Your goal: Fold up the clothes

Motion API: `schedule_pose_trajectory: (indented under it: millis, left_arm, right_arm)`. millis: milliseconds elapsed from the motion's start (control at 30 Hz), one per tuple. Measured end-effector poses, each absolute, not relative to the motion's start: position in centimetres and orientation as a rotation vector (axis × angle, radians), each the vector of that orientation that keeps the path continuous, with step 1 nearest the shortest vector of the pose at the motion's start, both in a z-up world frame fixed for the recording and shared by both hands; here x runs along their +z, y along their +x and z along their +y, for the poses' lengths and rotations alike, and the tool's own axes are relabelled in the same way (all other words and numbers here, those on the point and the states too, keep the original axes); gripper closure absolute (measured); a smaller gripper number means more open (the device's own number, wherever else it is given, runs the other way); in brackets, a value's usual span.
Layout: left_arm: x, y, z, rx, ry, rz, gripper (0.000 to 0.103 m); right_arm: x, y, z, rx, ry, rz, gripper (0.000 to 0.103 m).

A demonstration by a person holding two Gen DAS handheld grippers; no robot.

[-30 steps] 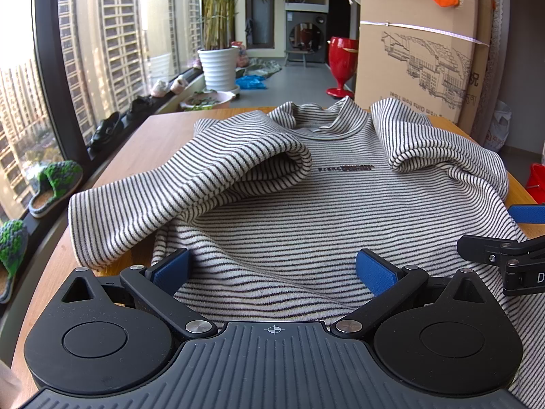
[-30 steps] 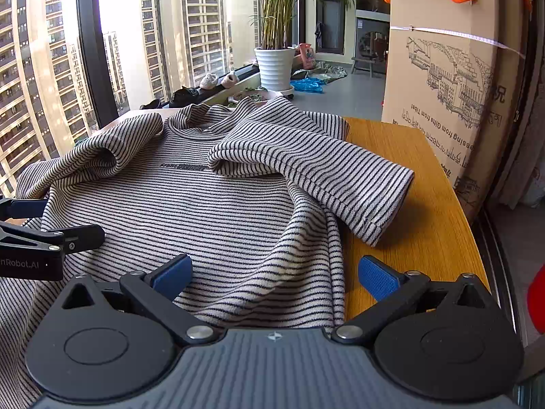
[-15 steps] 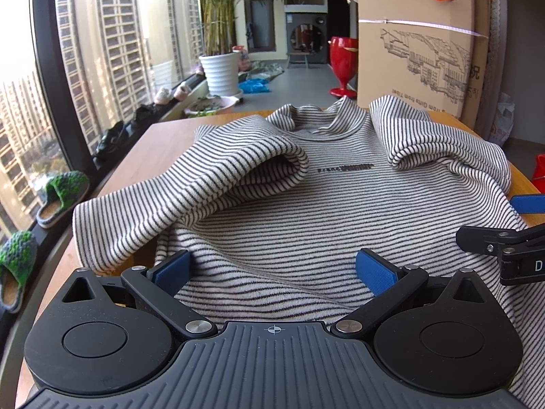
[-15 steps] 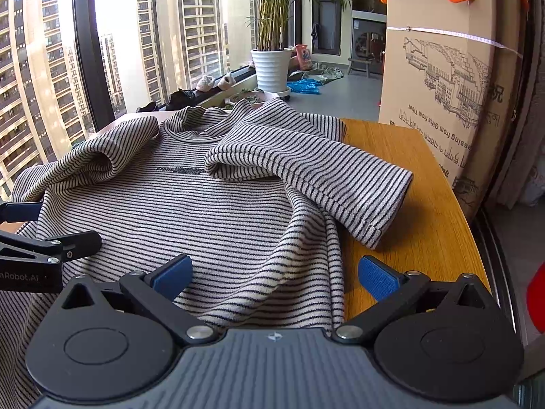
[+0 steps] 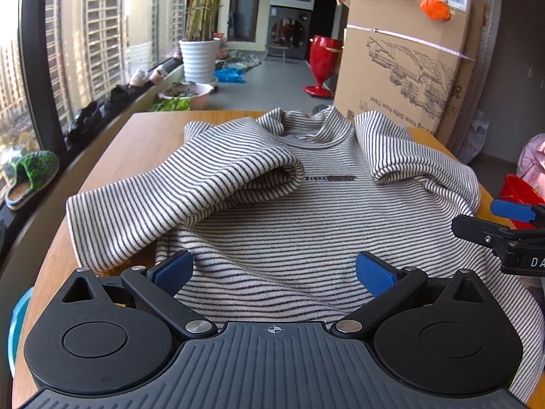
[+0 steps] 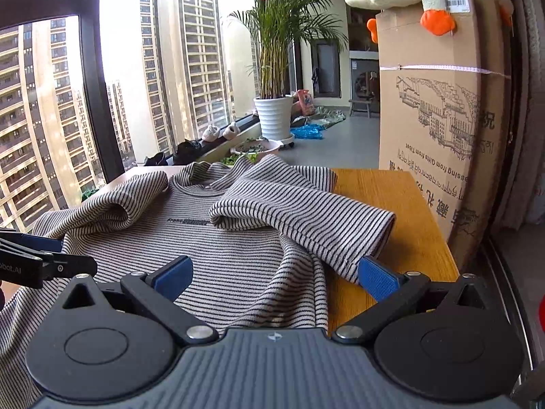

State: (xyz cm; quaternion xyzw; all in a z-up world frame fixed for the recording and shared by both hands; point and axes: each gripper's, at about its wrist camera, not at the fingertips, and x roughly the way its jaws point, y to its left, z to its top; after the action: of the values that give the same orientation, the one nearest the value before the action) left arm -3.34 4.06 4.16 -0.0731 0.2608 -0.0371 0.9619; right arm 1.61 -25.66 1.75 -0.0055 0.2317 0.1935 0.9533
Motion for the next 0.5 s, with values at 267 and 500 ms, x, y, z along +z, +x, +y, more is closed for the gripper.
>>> schedule_pose_trajectory:
  millis: [267, 500]
  left_arm:
    - [10.3, -10.3, 8.3, -0.212, -0.497, 0.147, 0.000]
    - [12.4, -13.2, 2.8, 0.013, -0.144, 0.344, 0.000]
  right_arm:
    - [9.2, -5.7, -31.1, 0.494, 0.383, 0.124, 0.000]
    - [11.4, -10.7, -29.2, 0.461, 0.352, 0.321, 0.000]
